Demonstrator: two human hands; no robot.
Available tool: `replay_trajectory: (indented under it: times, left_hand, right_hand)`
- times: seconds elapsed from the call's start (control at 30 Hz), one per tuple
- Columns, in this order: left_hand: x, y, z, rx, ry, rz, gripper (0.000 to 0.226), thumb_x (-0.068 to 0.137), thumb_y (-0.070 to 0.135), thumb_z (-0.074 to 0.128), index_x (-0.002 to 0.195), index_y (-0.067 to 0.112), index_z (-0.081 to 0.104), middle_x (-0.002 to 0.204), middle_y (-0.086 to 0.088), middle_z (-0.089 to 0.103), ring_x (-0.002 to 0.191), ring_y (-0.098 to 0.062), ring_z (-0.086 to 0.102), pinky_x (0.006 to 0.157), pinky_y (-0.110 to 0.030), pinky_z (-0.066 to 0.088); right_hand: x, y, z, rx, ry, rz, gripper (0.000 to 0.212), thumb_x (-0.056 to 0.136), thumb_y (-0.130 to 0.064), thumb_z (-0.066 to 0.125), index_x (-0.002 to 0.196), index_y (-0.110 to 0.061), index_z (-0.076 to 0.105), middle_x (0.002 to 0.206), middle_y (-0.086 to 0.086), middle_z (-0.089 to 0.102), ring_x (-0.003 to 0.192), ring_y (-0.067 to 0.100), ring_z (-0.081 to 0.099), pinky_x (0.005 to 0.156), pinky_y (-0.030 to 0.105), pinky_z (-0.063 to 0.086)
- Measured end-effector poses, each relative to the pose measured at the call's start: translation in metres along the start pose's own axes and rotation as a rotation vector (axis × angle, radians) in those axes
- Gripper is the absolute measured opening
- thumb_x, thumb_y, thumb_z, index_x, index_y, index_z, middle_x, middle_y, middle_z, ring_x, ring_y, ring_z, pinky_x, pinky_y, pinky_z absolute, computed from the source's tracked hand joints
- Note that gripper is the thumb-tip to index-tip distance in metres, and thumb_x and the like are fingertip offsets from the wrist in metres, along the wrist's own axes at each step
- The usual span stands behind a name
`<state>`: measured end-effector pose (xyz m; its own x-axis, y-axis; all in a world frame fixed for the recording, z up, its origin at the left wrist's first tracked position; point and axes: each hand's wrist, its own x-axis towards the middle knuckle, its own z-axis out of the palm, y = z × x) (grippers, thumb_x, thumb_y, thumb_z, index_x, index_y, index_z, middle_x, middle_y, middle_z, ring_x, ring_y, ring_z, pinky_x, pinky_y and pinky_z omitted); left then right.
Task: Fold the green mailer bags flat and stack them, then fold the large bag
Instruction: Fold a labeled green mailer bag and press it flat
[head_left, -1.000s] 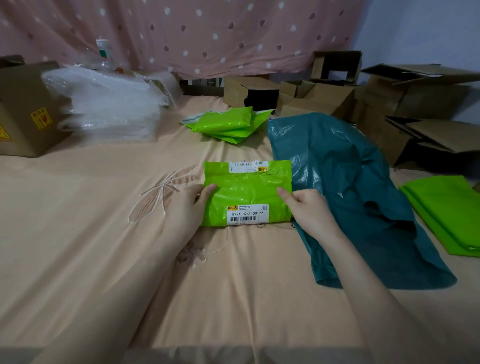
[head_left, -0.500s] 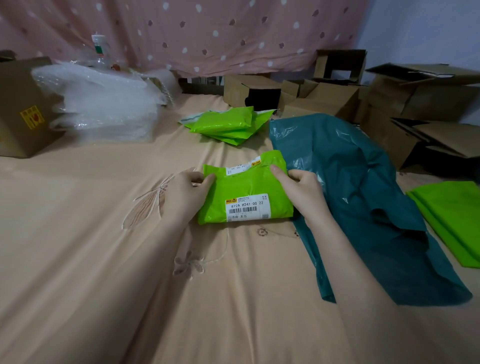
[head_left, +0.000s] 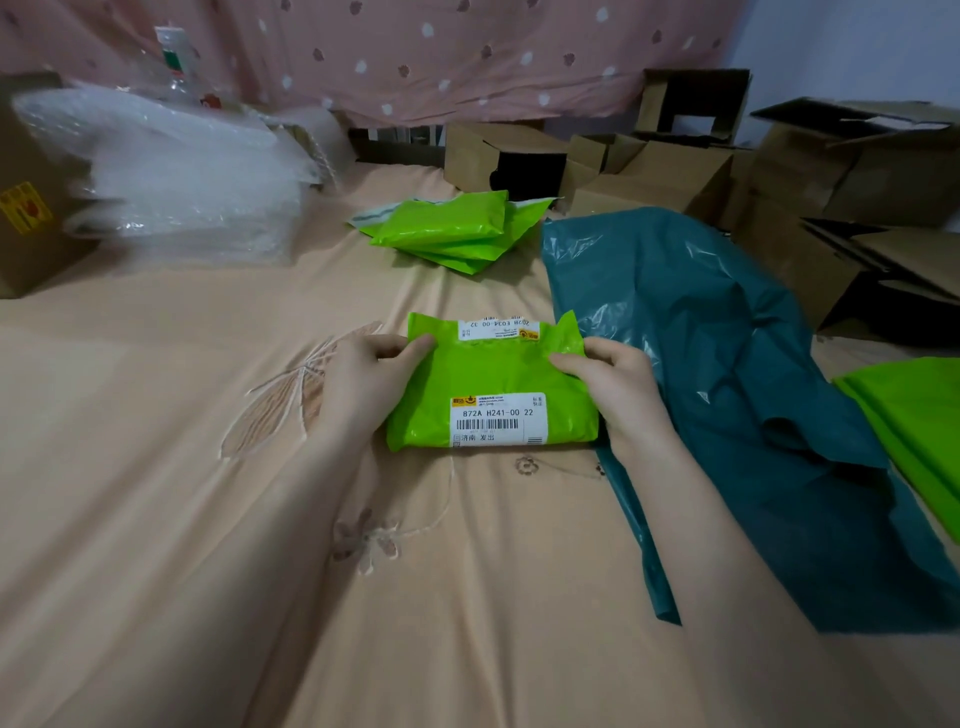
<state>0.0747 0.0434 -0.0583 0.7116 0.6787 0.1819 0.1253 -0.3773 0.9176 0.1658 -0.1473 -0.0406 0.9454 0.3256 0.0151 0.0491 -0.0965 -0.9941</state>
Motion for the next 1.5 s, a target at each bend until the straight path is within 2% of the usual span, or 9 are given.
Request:
replay_trajectory:
  times: [0.17, 0.3, 0.53, 0.7, 0.9, 1.13, 1.23, 1.37, 1.5]
  left_hand:
    - [-0.004, 0.004, -0.005, -0.081, -0.019, -0.097, 0.022, 0.084, 0.031, 0.067, 0.063, 0.026, 0.066, 0.051, 0.011, 0.062, 0.053, 0.000, 0.054, 0.055, -0.018, 0.042]
    - [-0.006, 0.004, -0.002, -0.046, -0.049, -0.101, 0.022, 0.086, 0.031, 0.065, 0.077, 0.011, 0.071, 0.065, -0.006, 0.059, 0.065, -0.014, 0.051, 0.059, -0.027, 0.038]
    - [-0.006, -0.002, 0.006, 0.073, 0.006, -0.026, 0.028, 0.091, 0.028, 0.054, 0.078, 0.006, 0.064, 0.071, -0.006, 0.059, 0.068, -0.018, 0.051, 0.066, -0.032, 0.037]
    - [-0.008, -0.001, 0.010, 0.038, 0.027, -0.005, 0.030, 0.091, 0.027, 0.054, 0.084, 0.000, 0.064, 0.074, -0.012, 0.058, 0.070, -0.019, 0.050, 0.067, -0.034, 0.039]
    - [-0.014, 0.005, 0.008, -0.139, -0.018, -0.059, 0.028, 0.092, 0.030, 0.054, 0.087, 0.007, 0.068, 0.077, -0.007, 0.066, 0.067, -0.013, 0.059, 0.070, -0.032, 0.048]
    - [-0.015, 0.010, 0.010, -0.328, 0.006, -0.055, 0.022, 0.091, 0.026, 0.057, 0.074, 0.018, 0.066, 0.059, 0.010, 0.063, 0.050, 0.005, 0.057, 0.049, -0.010, 0.044]
    - [-0.013, 0.009, 0.010, -0.419, -0.003, -0.072, 0.025, 0.091, 0.025, 0.058, 0.068, 0.020, 0.063, 0.058, 0.012, 0.064, 0.057, -0.001, 0.059, 0.058, -0.017, 0.047]
    - [-0.010, 0.011, 0.009, -0.576, -0.076, -0.146, 0.015, 0.089, 0.025, 0.060, 0.080, 0.017, 0.068, 0.072, 0.006, 0.070, 0.069, -0.008, 0.066, 0.061, -0.021, 0.051]
    - [-0.008, 0.013, 0.005, -0.679, -0.246, -0.291, 0.020, 0.089, 0.030, 0.059, 0.097, 0.015, 0.069, 0.102, -0.006, 0.072, 0.096, -0.019, 0.068, 0.086, -0.034, 0.055]
  right_hand:
    - [-0.003, -0.005, 0.002, 0.131, -0.053, 0.091, 0.012, 0.079, -0.002, 0.066, 0.073, -0.011, 0.070, 0.065, 0.000, 0.070, 0.060, 0.011, 0.066, 0.056, 0.019, 0.051]
    - [-0.007, -0.010, 0.003, 0.206, -0.076, 0.133, 0.009, 0.081, -0.004, 0.066, 0.075, -0.009, 0.070, 0.062, -0.001, 0.071, 0.057, 0.010, 0.067, 0.052, 0.017, 0.052]
    - [-0.006, -0.012, 0.005, 0.240, -0.075, 0.165, 0.016, 0.081, -0.022, 0.072, 0.083, -0.007, 0.071, 0.076, 0.004, 0.074, 0.067, 0.013, 0.070, 0.062, 0.024, 0.056]
    - [-0.010, -0.012, 0.008, 0.193, -0.101, 0.163, 0.010, 0.079, -0.011, 0.072, 0.087, -0.005, 0.072, 0.074, 0.005, 0.073, 0.064, 0.015, 0.069, 0.056, 0.022, 0.055]
    - [-0.010, -0.013, 0.010, 0.208, -0.118, 0.167, 0.008, 0.079, -0.005, 0.070, 0.086, -0.008, 0.072, 0.074, 0.006, 0.072, 0.063, 0.015, 0.068, 0.062, 0.026, 0.056]
    - [-0.010, -0.011, 0.010, 0.214, -0.093, 0.131, 0.006, 0.080, -0.004, 0.069, 0.084, -0.005, 0.072, 0.074, 0.008, 0.072, 0.064, 0.018, 0.068, 0.061, 0.028, 0.056]
    - [-0.010, -0.011, 0.010, 0.258, -0.050, 0.085, 0.005, 0.081, -0.005, 0.068, 0.083, -0.007, 0.072, 0.074, 0.006, 0.073, 0.065, 0.017, 0.069, 0.062, 0.028, 0.056]
    - [-0.009, -0.013, 0.008, 0.311, -0.004, 0.028, 0.007, 0.082, -0.006, 0.067, 0.087, -0.007, 0.072, 0.080, 0.006, 0.073, 0.070, 0.016, 0.070, 0.063, 0.026, 0.057]
    - [-0.011, -0.015, 0.007, 0.349, -0.012, -0.007, 0.009, 0.083, -0.004, 0.066, 0.089, -0.008, 0.071, 0.084, 0.005, 0.074, 0.076, 0.018, 0.071, 0.069, 0.029, 0.058]
